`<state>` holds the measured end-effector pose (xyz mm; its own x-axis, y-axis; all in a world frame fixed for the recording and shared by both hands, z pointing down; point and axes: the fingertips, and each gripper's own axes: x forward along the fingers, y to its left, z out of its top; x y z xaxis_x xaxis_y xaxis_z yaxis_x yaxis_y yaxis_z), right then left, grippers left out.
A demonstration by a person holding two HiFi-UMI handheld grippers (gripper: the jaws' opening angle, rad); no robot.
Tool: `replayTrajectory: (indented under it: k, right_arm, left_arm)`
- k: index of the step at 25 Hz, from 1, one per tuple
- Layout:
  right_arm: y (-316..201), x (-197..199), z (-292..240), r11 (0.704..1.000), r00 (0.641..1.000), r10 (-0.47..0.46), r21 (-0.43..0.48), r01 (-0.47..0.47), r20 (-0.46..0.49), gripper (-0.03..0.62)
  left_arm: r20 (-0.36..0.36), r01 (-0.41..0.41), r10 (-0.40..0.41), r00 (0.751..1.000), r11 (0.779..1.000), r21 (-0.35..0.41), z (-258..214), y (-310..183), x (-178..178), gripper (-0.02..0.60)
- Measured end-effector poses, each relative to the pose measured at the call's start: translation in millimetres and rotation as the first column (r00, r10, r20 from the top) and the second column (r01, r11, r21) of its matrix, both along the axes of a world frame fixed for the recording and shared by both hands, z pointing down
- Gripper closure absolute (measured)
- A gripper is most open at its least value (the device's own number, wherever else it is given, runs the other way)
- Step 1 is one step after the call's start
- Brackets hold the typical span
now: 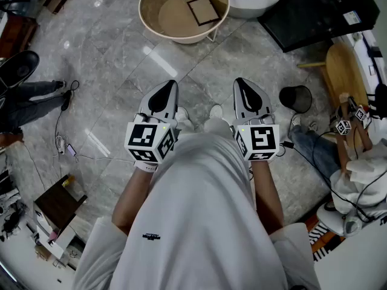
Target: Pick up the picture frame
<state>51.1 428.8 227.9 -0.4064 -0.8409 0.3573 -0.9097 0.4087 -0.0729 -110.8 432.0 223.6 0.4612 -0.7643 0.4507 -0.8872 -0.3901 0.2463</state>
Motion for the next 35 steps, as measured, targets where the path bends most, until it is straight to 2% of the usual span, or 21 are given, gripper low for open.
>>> replayTrajectory:
  k: [10,15,22,28,35]
  right_arm:
    - [-2.1,26.1,6.9,1.000,1.000,0.013,-0.002,-0.013,0.017,0.583]
    - [-4.4,53.1,8.9,1.000,0.998,0.025,0.010,-0.026,0.065,0.583]
    - [-19.5,87.9,25.3,0.999,0.991,-0.003,-0.036,0.008,0.137,0.588]
    - [-41.3,88.0,34.4,0.995,0.987,-0.078,-0.056,0.087,0.139,0.589]
    - [-106.4,68.4,43.9,0.996,0.996,-0.068,-0.054,0.071,0.065,0.589]
  left_arm:
    - [0.020,-0.008,0.008,1.000,1.000,0.005,-0.7,-7.3,22.6,0.577]
    - [0.047,-0.003,0.003,0.999,1.000,-0.006,1.6,-7.8,43.0,0.577]
    - [0.091,0.022,-0.020,0.996,1.000,-0.022,11.2,-9.9,68.1,0.577]
    - [0.085,0.037,-0.031,0.996,0.997,-0.071,27.8,-25.6,81.2,0.577]
    - [0.056,0.030,-0.025,0.998,0.996,-0.082,41.7,-96.3,61.7,0.577]
